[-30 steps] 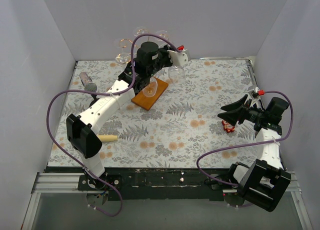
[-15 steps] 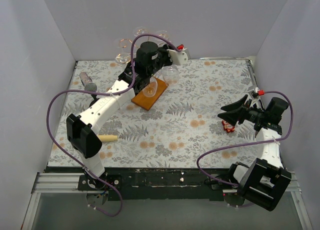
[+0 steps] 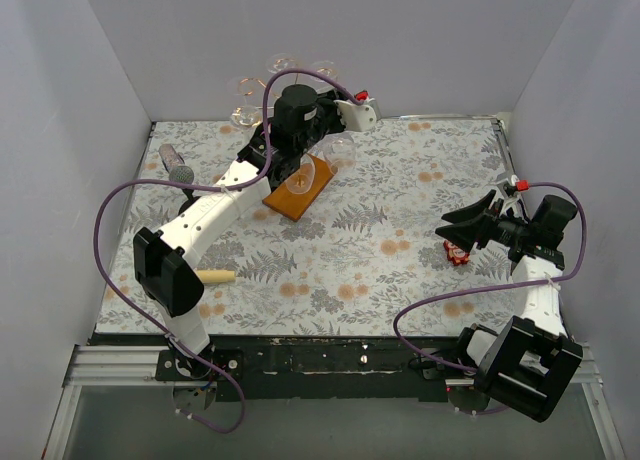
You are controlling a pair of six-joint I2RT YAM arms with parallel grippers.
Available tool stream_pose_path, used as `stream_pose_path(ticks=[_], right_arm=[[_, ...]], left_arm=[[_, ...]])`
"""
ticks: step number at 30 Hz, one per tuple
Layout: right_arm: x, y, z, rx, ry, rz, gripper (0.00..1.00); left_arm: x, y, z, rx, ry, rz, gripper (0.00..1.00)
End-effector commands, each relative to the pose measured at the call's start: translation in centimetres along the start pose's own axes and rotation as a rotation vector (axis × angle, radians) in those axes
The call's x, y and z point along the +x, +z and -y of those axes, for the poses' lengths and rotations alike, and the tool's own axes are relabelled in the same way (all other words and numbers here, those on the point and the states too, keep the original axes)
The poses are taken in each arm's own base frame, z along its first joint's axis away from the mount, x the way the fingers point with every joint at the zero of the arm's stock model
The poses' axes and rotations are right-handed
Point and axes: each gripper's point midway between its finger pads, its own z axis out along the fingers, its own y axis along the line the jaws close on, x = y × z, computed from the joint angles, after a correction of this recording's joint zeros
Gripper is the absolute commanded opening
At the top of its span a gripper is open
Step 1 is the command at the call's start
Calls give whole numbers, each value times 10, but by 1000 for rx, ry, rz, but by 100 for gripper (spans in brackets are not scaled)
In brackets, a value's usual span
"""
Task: Place the wine glass upside down on the wine glass rack
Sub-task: Turn the wine glass upside down at the wine rack.
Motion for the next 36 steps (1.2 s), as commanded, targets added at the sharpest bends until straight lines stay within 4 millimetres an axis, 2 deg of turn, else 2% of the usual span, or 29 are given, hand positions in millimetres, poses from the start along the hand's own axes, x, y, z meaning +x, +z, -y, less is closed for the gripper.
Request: stream_pose_path(ticks=[1,21,36], right_arm=[[-10,-3,-29,-176,-41,24,68],[-12,-4,-30,-170,-51,24,68],[-12,-4,-31,-164,-61,23,68]], left_arm=[[-23,-21,-42,-115,-19,66,24],[-27,-34,-47,-121,-54,75,45],[-30,-44,-50,-119,-80,83,51]])
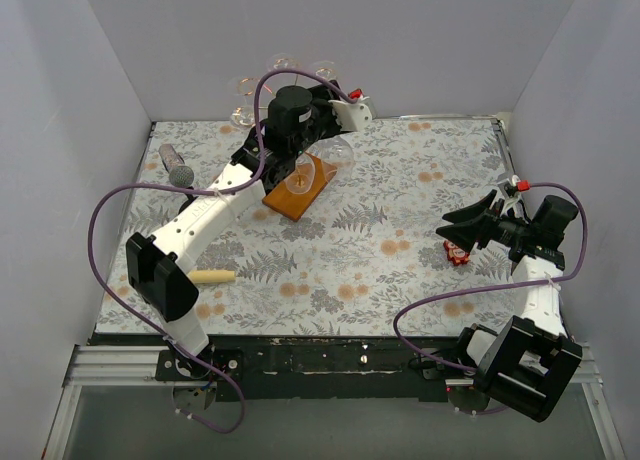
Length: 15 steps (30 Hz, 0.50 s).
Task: Place the wine glass upside down on the wine glass rack
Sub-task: Turn the wine glass upside down at the wine rack.
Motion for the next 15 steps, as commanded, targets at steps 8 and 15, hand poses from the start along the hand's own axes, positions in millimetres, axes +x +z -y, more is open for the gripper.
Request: stream_pose_path(ticks=[8,15], right_arm=[[-12,-3,-33,-169,-62,21,68],[-12,-3,-33,-168,-62,21,68]], left_arm=[[-30,-35,-44,-107,-34,84,54],[-33,-33,-44,-102,-54,95,53]])
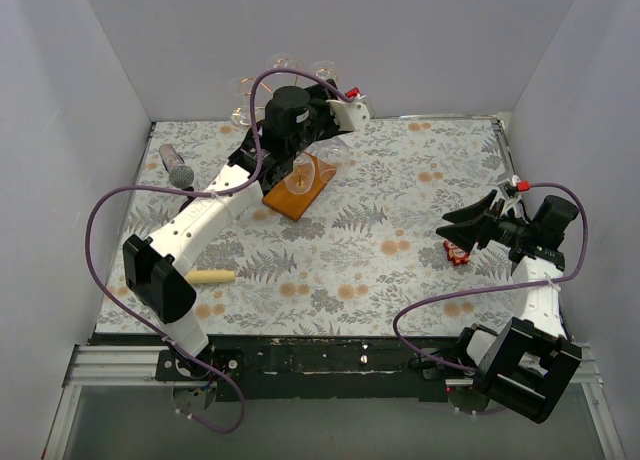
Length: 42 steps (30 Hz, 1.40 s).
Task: Place the wine glass upside down on the wine glass rack
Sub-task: Turn the wine glass upside down at the wine rack.
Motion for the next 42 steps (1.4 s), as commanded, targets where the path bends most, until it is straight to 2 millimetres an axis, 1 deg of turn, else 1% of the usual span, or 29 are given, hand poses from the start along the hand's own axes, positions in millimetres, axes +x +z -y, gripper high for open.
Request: stream_pose_path(ticks=[1,6,15,24,27,42], right_arm=[[-12,-3,-31,-167,-56,22,68],[-11,-3,-31,-166,-50,22,68],[-11,-4,-30,-167,-47,24,68],[-11,-4,-30,-168,-48,25,68],[-11,-4,-31,-169,-48,24,68],[-11,-4,-31,-168,-50,24,68]], left_arm=[[-33,-27,-41,-97,-32,95,53],[-33,-23,-40,-96,-35,97,52],[-31,-22,-39,-94,-40,92,50],[-35,-27,-38,-82,-57,103,54],[-31,-27,-35,-75,-58,93,56],[-26,-32,-26,-44,-89,81,58]])
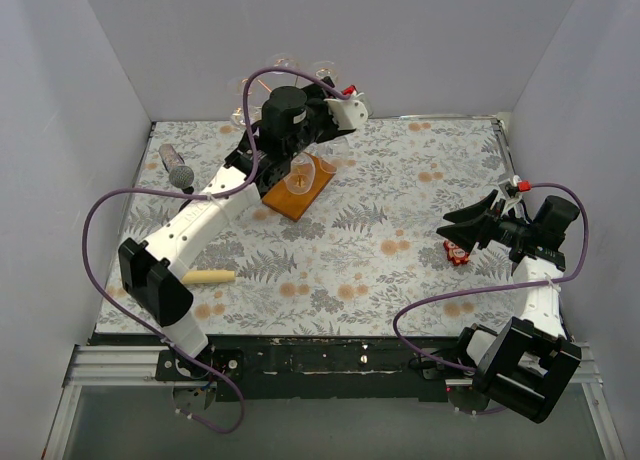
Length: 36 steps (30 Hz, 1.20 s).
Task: Place the wine glass upside down on the wine glass rack
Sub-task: Turn the wine glass upside down at the wine rack.
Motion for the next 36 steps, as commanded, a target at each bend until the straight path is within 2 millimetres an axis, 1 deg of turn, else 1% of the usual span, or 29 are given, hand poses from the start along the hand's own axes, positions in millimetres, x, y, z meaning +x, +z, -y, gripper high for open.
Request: stream_pose_path(ticks=[1,8,13,15,19,22,25,26,29,33,35,36], right_arm=[[-10,-3,-32,-174,-48,22,68],[-10,-3,-32,-172,-51,23,68],[-10,-3,-32,-174,-50,22,68],[-10,-3,-32,-172,-51,23,68],[-11,-3,-33,-171,-58,22,68],[-13,-3,-34,-171,-65,21,68],[-14,-3,-38,-172,-45,27,68],[-15,-3,-39,-170,-50,28,68],[-17,-3,-38,-161,-56,31,68],[-25,-4,-34,-132,-67,28,68],[-30,-3,-32,-112,-81,28,68],[-33,-3,-32,-106,-84,29,68]], left_arm=[[-23,-27,-25,-50,-26,60,58],[-21,-27,-21,-35,-36,55,59],[-24,-32,-24,-41,-56,62,59],[-28,-35,-28,-51,-78,73,60],[-42,-44,-38,-74,-140,114,68],[-57,-55,-49,-94,-229,159,73],[-74,-73,-62,-118,-339,213,78],[-80,-81,-67,-126,-375,234,81],[-90,-106,-75,-136,-488,278,88],[-98,-146,-75,-125,-647,328,92],[-96,-164,-70,-115,-717,333,94],[-91,-172,-66,-111,-742,326,95]])
